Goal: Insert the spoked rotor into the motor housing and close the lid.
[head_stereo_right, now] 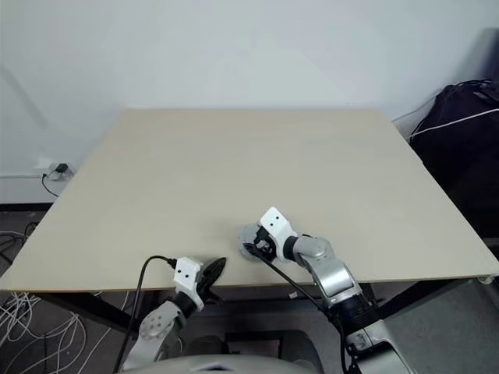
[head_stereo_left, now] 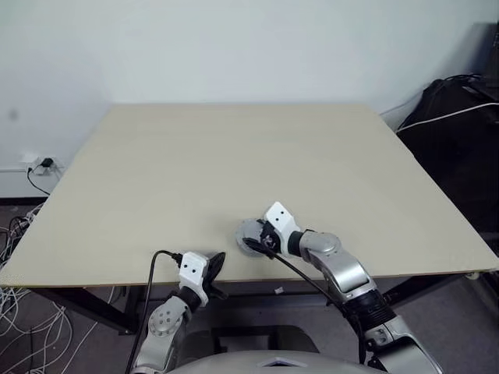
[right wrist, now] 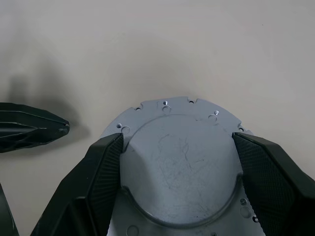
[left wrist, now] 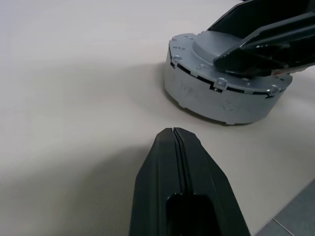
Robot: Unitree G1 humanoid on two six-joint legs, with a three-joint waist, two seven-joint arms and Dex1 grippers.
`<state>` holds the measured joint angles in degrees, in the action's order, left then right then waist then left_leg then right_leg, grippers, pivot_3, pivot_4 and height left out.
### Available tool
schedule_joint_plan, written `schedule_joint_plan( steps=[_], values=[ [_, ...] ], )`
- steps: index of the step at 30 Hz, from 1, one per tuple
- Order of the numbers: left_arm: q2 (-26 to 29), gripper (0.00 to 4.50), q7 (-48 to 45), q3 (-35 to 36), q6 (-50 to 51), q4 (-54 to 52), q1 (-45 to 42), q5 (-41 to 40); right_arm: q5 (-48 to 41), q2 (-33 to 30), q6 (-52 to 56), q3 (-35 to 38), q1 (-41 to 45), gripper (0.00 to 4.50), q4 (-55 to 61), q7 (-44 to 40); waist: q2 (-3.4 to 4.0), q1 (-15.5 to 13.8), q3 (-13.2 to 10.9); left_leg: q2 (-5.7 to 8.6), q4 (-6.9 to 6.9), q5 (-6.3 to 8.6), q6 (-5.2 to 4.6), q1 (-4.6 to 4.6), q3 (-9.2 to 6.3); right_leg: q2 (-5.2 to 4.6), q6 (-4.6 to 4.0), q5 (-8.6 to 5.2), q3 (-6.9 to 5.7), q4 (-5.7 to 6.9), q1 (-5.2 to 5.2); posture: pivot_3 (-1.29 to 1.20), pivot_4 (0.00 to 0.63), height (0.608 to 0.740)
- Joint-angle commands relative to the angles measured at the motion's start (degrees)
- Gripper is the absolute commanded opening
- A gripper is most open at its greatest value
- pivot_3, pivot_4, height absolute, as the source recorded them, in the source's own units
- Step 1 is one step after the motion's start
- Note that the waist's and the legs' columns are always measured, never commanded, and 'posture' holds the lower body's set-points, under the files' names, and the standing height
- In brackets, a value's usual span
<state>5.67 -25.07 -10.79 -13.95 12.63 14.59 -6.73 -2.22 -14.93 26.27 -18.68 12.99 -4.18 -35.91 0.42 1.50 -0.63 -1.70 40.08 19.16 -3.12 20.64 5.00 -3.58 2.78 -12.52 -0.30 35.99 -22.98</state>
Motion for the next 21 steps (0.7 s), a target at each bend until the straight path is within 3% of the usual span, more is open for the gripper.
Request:
schedule_joint_plan(
  steps=[1,21],
  values=[
    [-0.21,0.0,-0.13,0.14,-0.97,-0.96,-0.82,0.08,0.83,0.58,0.27,-0.52,0.82,3.26,-0.46,0.82,0.0,0.02,0.0,0.0,0.0,0.0,0.0,-0.01,0.0,0.0,0.0,0.0,0.0,0.0,0.0,0.0,0.0,0.74],
    [-0.4,0.0,0.1,-0.47,-0.21,-2.98,0.43,0.06,1.74,-2.72,2.42,-3.74,1.43,3.26,0.03,-3.55,0.07,-0.05,0.08,-0.26,-0.01,0.01,-0.01,-0.04,0.02,0.0,-0.02,-0.01,-0.01,-0.01,-0.07,0.0,0.0,0.74]
  ],
)
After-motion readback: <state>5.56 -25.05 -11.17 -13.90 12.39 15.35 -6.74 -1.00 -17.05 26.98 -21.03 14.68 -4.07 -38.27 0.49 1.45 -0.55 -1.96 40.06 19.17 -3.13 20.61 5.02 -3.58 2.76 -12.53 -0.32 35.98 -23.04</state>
